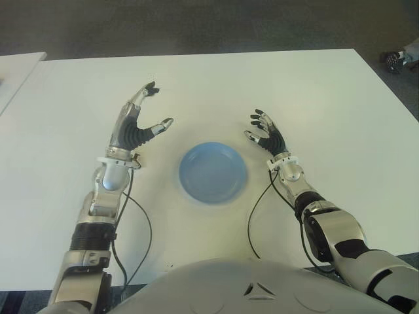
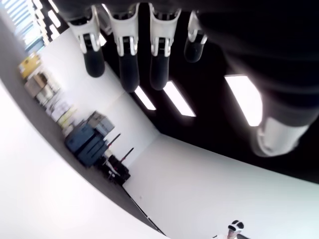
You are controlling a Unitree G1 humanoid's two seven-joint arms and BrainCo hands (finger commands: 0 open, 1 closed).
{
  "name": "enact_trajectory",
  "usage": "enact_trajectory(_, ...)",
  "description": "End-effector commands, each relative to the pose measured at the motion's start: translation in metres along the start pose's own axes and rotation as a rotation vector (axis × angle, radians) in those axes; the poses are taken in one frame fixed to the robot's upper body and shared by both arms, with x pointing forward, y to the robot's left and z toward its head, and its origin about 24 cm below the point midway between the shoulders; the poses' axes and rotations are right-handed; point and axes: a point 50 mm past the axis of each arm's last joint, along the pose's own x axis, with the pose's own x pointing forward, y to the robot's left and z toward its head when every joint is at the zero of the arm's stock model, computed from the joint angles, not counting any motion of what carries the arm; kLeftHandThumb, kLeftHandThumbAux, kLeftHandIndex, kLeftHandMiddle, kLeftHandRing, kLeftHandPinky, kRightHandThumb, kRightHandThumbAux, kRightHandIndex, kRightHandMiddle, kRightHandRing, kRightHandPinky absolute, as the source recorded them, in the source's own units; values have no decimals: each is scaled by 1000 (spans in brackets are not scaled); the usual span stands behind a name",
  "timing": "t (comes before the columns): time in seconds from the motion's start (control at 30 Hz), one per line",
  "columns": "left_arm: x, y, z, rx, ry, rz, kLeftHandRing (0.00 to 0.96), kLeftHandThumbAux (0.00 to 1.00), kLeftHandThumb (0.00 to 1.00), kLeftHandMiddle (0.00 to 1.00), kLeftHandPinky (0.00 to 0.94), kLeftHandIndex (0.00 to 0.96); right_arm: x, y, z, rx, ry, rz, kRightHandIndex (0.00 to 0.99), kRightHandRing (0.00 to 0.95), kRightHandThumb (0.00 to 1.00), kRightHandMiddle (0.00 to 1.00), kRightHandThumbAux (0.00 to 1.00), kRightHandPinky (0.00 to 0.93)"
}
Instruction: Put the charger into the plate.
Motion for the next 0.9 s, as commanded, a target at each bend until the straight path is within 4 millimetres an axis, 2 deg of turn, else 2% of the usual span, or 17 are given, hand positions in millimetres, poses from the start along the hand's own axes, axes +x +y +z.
enact_trajectory(0.03,-14,13,-9,269,-117,-2,65,418,326,77,22,20,-31,29,-51,-27,398,105,0,220,149,209,638,154)
enact_trajectory(0.17,-28,25,-29,456,-72,7,14,337,320,17,4,4,-31,30,-51,-29,398,105,0,219,145,210,636,147)
enact_trajectory(0.5,-46,42,-63,849,74,-93,0,176,262,0,0,0,-32,29,-51,-24,403,100,0,218,138,213,635,145)
enact_trajectory(0.9,-48,42,-65,898,90,-102,0,132,236,0,0,0,-33,28,-52,-38,402,105,0,224,109,227,658,136)
